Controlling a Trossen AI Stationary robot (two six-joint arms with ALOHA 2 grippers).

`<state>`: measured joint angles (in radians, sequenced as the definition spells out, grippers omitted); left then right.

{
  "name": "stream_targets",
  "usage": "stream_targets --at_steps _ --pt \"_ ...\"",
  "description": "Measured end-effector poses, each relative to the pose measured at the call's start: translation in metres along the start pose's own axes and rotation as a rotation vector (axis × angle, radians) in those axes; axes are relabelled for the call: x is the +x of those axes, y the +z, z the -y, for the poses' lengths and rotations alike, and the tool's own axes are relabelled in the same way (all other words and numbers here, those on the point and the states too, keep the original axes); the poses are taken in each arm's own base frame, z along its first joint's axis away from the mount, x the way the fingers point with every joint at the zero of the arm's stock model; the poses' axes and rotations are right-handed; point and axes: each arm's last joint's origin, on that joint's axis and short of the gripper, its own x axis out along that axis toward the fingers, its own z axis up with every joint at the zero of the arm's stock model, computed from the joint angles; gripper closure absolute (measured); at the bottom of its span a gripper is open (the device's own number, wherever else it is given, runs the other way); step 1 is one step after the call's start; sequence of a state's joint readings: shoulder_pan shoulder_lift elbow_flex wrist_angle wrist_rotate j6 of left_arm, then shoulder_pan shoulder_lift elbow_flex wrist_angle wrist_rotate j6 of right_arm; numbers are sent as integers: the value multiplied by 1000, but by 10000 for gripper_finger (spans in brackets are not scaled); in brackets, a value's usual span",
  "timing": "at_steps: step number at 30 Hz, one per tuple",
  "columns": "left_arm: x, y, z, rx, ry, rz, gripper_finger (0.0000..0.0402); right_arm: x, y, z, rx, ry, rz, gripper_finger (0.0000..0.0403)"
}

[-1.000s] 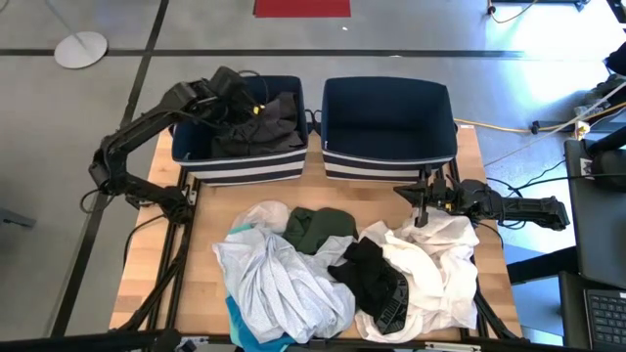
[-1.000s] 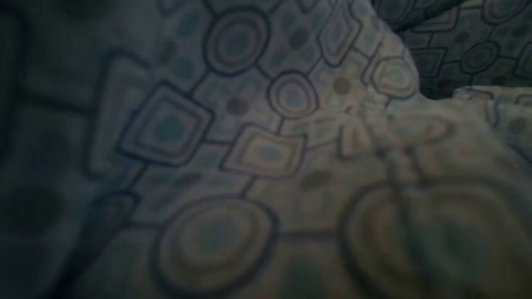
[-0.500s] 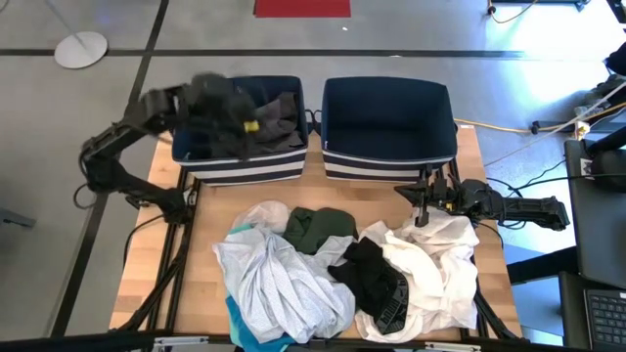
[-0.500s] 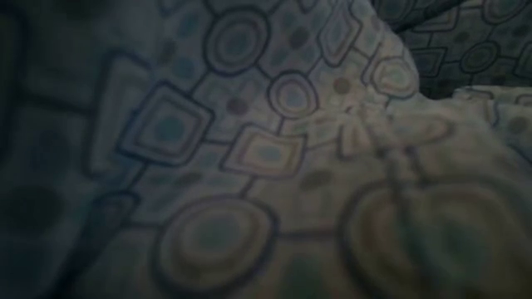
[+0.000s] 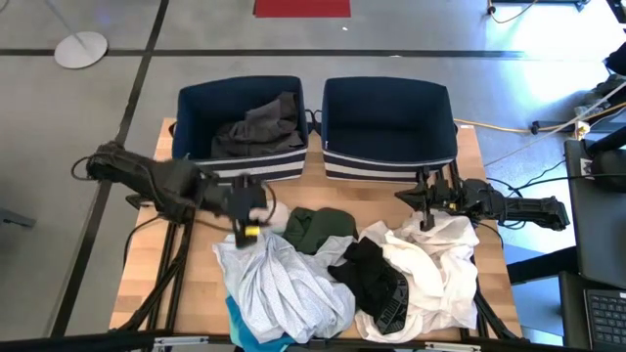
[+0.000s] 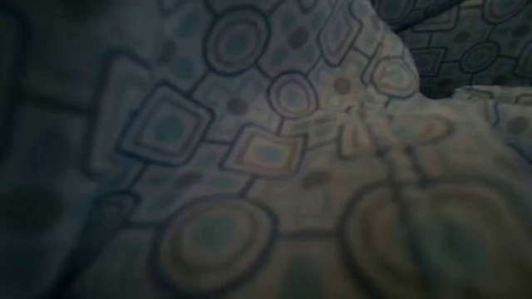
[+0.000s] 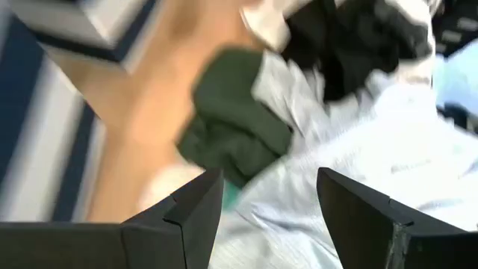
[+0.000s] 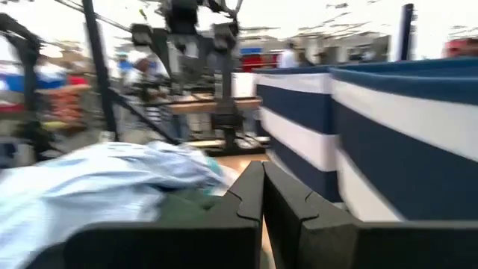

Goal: Sort clothes
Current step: Put the white patient gown into the left blue bin

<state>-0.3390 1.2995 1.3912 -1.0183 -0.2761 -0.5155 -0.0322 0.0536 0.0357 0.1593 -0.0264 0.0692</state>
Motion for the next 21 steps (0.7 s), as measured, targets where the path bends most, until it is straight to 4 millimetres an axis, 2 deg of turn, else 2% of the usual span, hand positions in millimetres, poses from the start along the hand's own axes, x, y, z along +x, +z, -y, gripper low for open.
stream_targets --at_steps 5,8,14,18,21 --pt "35 -36 23 -15 -57 -13 195 3 1 -4 31 99 -6 391" --pt "56 -54 29 -18 -90 14 195 7 8 -9 20 133 -8 391" --pt "89 -88 30 -46 -121 44 195 21 32 -20 -7 159 -43 391" --pt "101 -106 29 -30 -147 59 195 38 53 -27 -29 182 -70 391" --pt "107 -114 27 -37 -150 54 195 57 65 -36 -34 212 -116 391"
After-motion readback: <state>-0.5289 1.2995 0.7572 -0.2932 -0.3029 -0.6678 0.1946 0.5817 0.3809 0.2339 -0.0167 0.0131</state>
